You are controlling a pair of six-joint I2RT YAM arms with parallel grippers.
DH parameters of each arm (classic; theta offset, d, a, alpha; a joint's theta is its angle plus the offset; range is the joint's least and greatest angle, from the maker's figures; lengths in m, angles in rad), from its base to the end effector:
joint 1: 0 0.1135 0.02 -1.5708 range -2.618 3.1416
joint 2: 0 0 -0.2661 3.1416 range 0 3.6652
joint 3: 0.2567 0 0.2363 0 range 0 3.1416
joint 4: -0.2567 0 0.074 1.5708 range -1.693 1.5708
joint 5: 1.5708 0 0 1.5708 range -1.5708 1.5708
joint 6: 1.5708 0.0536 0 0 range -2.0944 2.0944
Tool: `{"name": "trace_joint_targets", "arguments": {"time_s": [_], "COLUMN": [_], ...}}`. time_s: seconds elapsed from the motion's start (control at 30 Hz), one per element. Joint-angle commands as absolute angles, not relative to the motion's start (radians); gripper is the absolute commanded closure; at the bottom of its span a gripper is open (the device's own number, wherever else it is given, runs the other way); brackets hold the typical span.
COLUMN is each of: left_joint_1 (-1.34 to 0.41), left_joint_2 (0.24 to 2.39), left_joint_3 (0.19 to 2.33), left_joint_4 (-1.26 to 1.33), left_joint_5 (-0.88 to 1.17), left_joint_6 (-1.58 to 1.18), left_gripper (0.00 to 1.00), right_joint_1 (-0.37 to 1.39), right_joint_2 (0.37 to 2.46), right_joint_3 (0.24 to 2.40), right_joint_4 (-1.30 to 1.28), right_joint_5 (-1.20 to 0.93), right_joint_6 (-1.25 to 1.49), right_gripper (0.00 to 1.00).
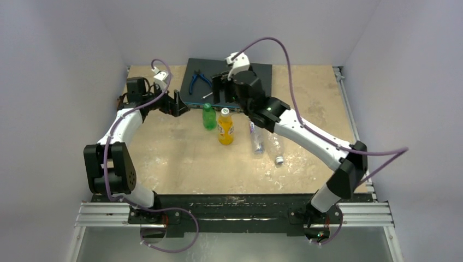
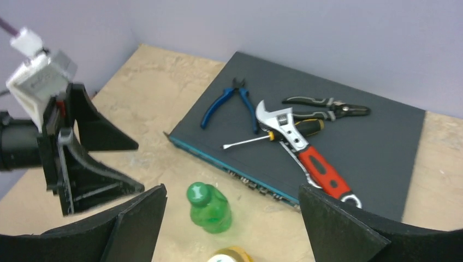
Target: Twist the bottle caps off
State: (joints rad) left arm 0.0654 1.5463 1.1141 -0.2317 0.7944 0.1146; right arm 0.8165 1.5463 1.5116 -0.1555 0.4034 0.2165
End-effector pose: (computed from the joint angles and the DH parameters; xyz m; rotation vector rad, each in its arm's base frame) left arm 0.3358 -0.0163 0.2695 0.4728 2.0539 -0.7723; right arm 0.2653 0.2516 0.4082 -0.2332 1.7470 0.3998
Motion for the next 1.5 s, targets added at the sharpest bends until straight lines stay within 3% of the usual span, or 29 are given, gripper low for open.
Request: {"name": "trace_joint_targets", "arguments": {"time_s": [0.0, 0.17, 0.43, 0.67, 0.87, 1.47], "left_joint_1": [0.175, 0.274, 0.280, 0.280, 0.280, 0.280], "left_joint_2": [1.541, 1.578, 1.542, 1.513, 1.502, 1.476], "left_joint_3": [1.127, 1.192, 1.159, 1.156, 1.159, 1.170], "left_joint_4": [-0.200, -0.284, -0.321, -0.355, -0.366, -0.369], "left_joint_5": [0.753, 0.786, 0.820, 0.830, 0.813, 0.828], "left_joint_6": [0.075, 0.108, 0.146, 0.175, 0.193, 0.199], "left_gripper": [0.00, 0.00, 0.00, 0.00, 0.00, 0.00], "right_joint_1": [0.886, 0.908, 0.913, 0.911, 0.899, 0.853], "right_joint_2": [1.702, 1.860, 1.851, 2.004, 2.064, 2.149], "right_joint_3": [1.699, 1.872, 1.788, 1.899, 1.977, 2.069], "right_joint_4": [-0.308, -0.391, -0.349, -0.396, -0.443, -0.549], "right_joint_5": [0.454, 0.448, 0.459, 0.349, 0.299, 0.202], "right_joint_6": [0.147, 0.151, 0.144, 0.103, 0.079, 0.058], "right_gripper": [0.07, 0.11, 0.11, 0.13, 0.27, 0.37]}}
